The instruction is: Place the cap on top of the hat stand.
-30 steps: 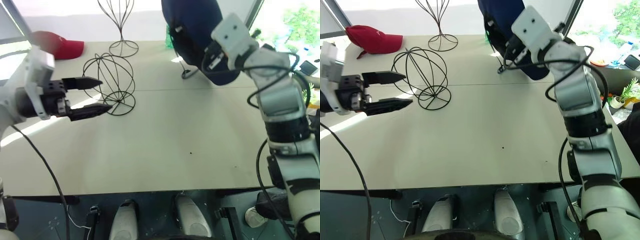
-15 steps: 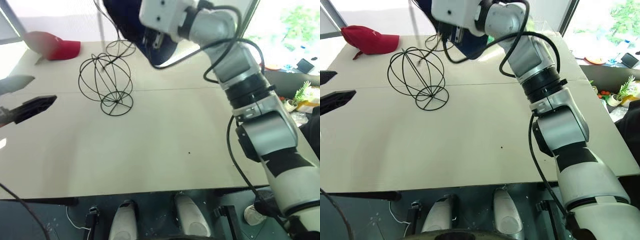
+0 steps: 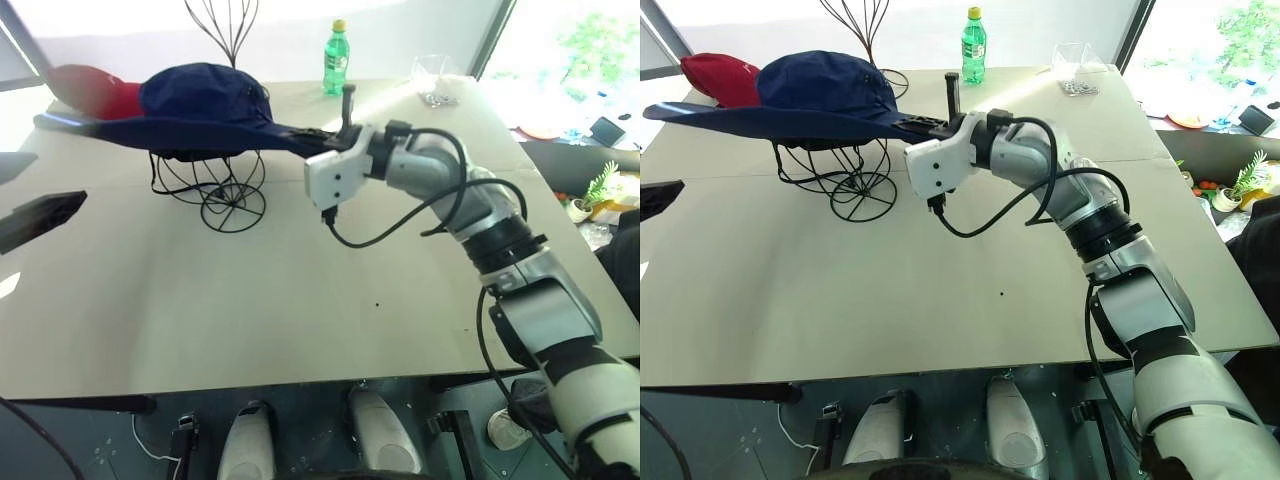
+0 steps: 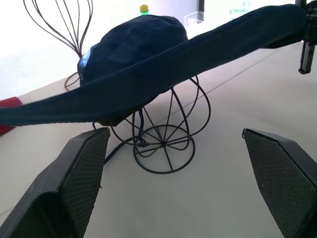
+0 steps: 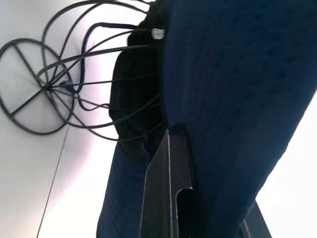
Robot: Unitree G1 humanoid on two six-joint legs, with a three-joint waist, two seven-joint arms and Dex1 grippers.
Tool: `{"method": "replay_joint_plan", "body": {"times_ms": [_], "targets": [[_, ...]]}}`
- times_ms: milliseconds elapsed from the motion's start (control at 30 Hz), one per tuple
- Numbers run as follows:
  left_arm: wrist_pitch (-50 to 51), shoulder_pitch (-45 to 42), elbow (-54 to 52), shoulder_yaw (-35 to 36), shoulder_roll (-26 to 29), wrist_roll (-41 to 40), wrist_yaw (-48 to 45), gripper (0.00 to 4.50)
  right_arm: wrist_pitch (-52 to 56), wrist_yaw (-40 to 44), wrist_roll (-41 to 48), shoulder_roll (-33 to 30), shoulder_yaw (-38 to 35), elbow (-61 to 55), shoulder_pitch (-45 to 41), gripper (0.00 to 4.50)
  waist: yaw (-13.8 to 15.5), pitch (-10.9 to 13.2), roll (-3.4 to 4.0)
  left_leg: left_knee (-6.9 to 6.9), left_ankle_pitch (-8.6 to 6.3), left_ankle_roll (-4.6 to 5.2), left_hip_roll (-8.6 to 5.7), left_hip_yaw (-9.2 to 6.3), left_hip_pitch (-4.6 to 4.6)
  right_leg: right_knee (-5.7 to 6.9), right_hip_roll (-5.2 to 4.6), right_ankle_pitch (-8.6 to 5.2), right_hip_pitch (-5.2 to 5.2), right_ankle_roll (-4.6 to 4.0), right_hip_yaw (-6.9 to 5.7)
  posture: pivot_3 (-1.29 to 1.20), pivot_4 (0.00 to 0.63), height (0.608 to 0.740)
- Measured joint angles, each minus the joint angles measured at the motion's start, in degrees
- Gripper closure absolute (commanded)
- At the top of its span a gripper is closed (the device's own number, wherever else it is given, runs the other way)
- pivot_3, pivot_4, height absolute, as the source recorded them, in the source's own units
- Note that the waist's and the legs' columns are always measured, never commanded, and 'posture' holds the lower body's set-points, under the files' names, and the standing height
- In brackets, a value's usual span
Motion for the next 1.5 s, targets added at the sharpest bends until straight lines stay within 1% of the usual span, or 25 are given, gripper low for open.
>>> {"method": "replay_joint_plan", "body": {"times_ms": [167, 267, 400, 500, 667, 800, 1000, 1100, 1167, 1267, 1367, 1500], "targets": [[0.12, -0.18, 1.20, -0.01, 1.29, -0.16, -0.58, 0.00, -4.24, -13.58, -13.66, -1.15, 2.28, -0.24, 2.77, 4.47, 0.01, -0.01, -0.01, 0.02, 0.00, -0.01, -0.01, 0.00, 0.00, -0.01, -0.01, -0.02, -0.01, -0.04, 0.01, 0.00, 0.150, 0.739], [2.21, 0.03, 1.53, 1.39, 2.62, -1.80, -2.20, 0.00, -4.20, -19.01, -19.23, -0.58, 4.22, 0.23, 3.20, 4.47, -0.12, -0.01, -0.01, 0.00, 0.00, -0.01, -0.01, 0.00, 0.00, 0.00, 0.00, -0.11, -0.03, -0.19, 0.02, 0.00, 0.150, 0.739], [6.44, 1.79, 2.71, 6.97, 4.72, -2.61, -4.73, 0.00, -4.79, -24.87, -24.03, -0.54, 5.21, 0.46, 3.53, 4.47, -0.34, -0.01, -0.01, -0.04, 0.00, 0.00, -0.01, 0.00, 0.00, 0.02, 0.02, -0.11, -0.05, -0.19, 0.02, 0.00, 0.150, 0.739], [8.33, 2.69, 4.69, 10.58, 5.24, -2.39, -5.48, 0.00, -5.41, -28.22, -27.53, -0.96, 6.52, 0.45, 3.60, 4.47, -0.34, -0.01, -0.02, -0.04, 0.00, 0.00, -0.01, 0.00, 0.01, 0.02, 0.01, -0.12, -0.05, -0.20, 0.02, 0.00, 0.150, 0.739], [8.70, 6.39, 4.85, 12.71, 5.03, -0.96, -6.53, 0.00, -6.29, -32.42, -30.75, -0.93, 8.54, 0.75, 5.06, 4.47, -0.34, -0.08, -0.14, -0.04, 0.00, -0.01, 0.00, 0.00, 0.03, 0.01, 0.00, -0.12, -0.02, -0.22, 0.02, 0.00, 0.150, 0.739], [8.66, 8.95, 4.69, 14.34, 4.41, 0.19, -7.45, 0.00, -6.18, -32.82, -31.19, 0.40, 10.30, 4.56, 7.36, 4.47, -0.37, -0.08, -0.15, -0.03, 0.00, -0.01, 0.00, 0.00, 0.04, 0.02, 0.01, -0.13, -0.01, -0.23, 0.03, 0.00, 0.150, 0.739], [8.20, 8.95, 4.47, 14.42, 4.42, 0.20, -7.47, 0.00, -5.96, -34.71, -30.69, 3.67, 10.75, 9.06, 7.29, 4.47, -0.54, -0.08, -0.15, -0.03, 0.00, -0.01, 0.01, -0.01, 0.08, 0.06, 0.02, -0.12, 0.01, -0.23, 0.03, 0.00, 0.150, 0.739], [7.98, 8.10, 4.48, 14.19, 4.53, 0.20, -7.31, 0.00, -5.77, -34.55, -30.38, 4.40, 10.79, 9.68, 7.29, 4.47, -0.53, -0.09, -0.15, -0.03, 0.00, -0.01, 0.01, -0.01, 0.08, 0.06, 0.02, -0.12, 0.01, -0.22, 0.02, 0.00, 0.150, 0.739], [7.43, 7.68, 4.47, 13.45, 4.63, 0.20, -7.30, 0.00, -5.72, -33.32, -28.66, 4.73, 10.69, 9.67, 7.29, 4.47, -0.53, -0.09, -0.15, -0.03, 0.00, -0.01, 0.01, -0.01, 0.08, 0.07, 0.02, -0.12, 0.01, -0.22, 0.02, 0.00, 0.150, 0.739], [7.19, 7.42, 4.47, 12.16, 4.63, 0.19, -7.25, 0.00, -5.71, -30.47, -25.76, 4.79, 10.48, 9.67, 7.29, 3.69, -0.54, -0.09, -0.16, -0.03, 0.00, -0.01, 0.01, -0.01, 0.08, 0.07, 0.02, -0.12, 0.02, -0.21, 0.02, 0.00, 0.150, 0.739], [6.90, 7.15, 4.32, 11.28, 4.61, 0.16, -7.27, 0.00, -5.15, -27.10, -22.30, 4.40, 9.59, 9.48, 7.40, 2.22, -0.52, -0.09, -0.16, -0.03, 0.00, -0.01, 0.01, -0.01, 0.09, 0.08, 0.02, -0.12, 0.03, -0.21, 0.02, 0.00, 0.150, 0.739], [5.94, 7.51, 3.66, 9.76, 4.21, 0.18, -7.58, 0.00, -3.82, -24.60, -19.80, 3.41, 8.23, 7.32, 8.58, 0.16, -0.42, -0.09, -0.16, -0.02, 0.00, 0.00, 0.01, -0.01, 0.09, 0.07, 0.01, -0.12, 0.03, -0.21, 0.02, 0.00, 0.150, 0.739]]}}
